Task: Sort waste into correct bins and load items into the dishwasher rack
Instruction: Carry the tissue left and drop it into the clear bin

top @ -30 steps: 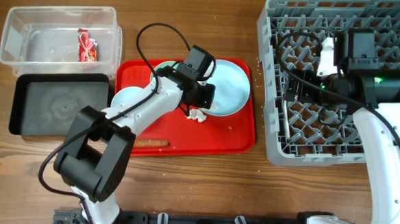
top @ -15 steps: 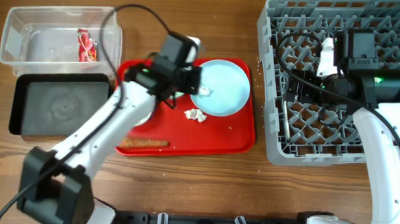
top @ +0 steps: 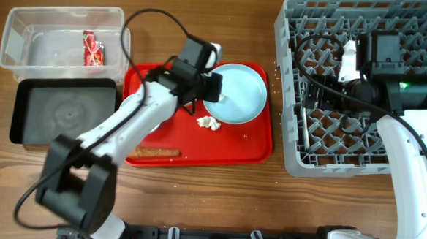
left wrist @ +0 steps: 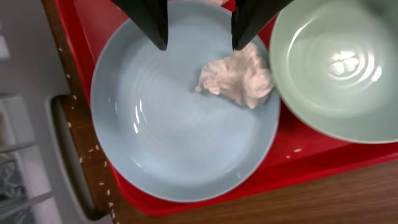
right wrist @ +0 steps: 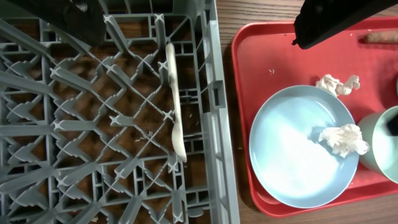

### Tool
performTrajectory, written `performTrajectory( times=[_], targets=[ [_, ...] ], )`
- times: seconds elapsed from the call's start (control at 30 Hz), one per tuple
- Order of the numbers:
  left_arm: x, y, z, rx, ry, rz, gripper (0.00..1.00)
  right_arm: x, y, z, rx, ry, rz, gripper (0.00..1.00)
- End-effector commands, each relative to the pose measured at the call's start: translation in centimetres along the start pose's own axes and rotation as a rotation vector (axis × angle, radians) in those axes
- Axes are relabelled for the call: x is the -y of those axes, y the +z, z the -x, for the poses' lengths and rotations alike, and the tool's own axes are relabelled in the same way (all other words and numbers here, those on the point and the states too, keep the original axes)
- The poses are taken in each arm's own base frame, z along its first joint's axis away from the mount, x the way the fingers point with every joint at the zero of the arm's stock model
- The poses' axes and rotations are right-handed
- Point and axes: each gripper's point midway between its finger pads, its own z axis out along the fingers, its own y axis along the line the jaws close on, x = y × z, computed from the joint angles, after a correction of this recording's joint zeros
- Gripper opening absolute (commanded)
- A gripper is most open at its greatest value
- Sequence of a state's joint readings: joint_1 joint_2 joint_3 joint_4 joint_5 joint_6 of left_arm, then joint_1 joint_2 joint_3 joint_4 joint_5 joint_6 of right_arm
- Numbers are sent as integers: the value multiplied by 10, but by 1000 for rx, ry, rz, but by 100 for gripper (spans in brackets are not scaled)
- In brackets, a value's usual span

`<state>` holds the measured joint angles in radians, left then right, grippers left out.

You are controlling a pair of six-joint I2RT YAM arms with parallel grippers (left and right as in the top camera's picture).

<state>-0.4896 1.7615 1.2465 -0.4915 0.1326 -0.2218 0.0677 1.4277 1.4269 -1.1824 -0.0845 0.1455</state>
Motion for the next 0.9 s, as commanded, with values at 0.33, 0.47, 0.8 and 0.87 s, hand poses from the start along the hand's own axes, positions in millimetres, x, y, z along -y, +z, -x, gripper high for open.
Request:
performTrajectory(
  times=[0.33,0.47,0.8,0.87],
  targets=[
    [-20,69,-25,-70,36,121,42,2,2,1,-3,14,-14,100],
    [-25,81,-36,-104,34,136,38,2,2,1,-3,14,-14,100],
    [-8,35,1,21,42,98,4,2,2,1,-4,13,-15,100],
    [-4,10,15,78,51,89,4,3,2,1,-4,12,-15,100]
  ],
)
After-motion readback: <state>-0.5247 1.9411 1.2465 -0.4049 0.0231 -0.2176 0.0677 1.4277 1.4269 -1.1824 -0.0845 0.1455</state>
